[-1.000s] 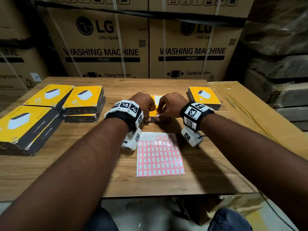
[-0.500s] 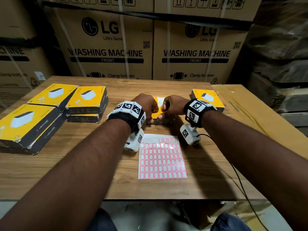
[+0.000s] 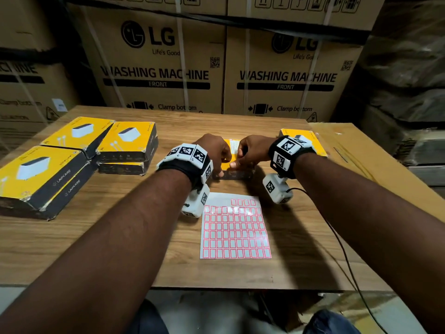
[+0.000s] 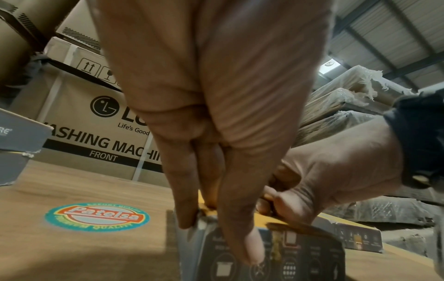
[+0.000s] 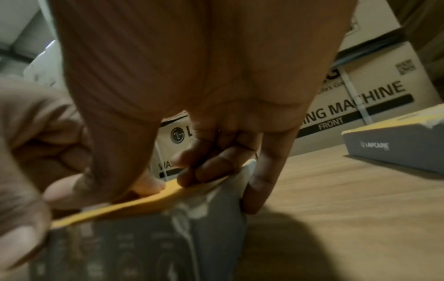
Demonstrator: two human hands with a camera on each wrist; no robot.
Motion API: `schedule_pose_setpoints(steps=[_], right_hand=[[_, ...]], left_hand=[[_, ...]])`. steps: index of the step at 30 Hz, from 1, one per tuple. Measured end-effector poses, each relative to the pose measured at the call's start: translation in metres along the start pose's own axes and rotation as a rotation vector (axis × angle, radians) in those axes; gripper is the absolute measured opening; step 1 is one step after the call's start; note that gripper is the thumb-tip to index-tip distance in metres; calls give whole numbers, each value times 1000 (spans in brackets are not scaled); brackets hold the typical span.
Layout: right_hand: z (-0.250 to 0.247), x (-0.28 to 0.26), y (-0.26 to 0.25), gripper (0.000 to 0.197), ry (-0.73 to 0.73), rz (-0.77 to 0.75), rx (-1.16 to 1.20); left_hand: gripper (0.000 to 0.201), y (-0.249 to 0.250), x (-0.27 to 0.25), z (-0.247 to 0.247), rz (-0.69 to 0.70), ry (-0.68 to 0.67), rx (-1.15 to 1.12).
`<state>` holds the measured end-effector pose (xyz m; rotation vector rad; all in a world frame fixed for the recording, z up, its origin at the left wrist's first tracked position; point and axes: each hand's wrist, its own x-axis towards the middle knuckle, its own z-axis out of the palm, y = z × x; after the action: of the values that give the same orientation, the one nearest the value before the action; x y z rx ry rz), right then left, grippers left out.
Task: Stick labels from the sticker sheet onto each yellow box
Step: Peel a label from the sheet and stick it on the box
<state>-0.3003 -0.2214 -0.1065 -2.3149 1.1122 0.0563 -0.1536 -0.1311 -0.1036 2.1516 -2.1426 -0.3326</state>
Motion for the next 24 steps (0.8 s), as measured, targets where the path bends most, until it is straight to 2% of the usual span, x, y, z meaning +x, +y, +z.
schedule_pose_setpoints(steps=[3, 8, 12, 19, 22, 24], right_hand=[[5, 1, 1, 36, 54, 11, -53], [8, 5, 6, 25, 152, 14, 29], [8, -6, 9, 17, 102, -42, 35], [8, -24, 20, 30, 17, -93, 162], [7, -27, 16, 32, 10, -74, 162], [6, -28, 13, 36, 24, -64, 136]], left_hand=[[59, 0, 0, 0, -2, -9, -14], [57, 0, -2, 0, -4, -11, -16], [42, 5, -2, 3, -50, 67, -20], [29, 18, 3, 6, -132, 163, 15], [30, 21, 2, 5, -160, 184, 11], [24, 23, 0, 3, -170, 189, 17]])
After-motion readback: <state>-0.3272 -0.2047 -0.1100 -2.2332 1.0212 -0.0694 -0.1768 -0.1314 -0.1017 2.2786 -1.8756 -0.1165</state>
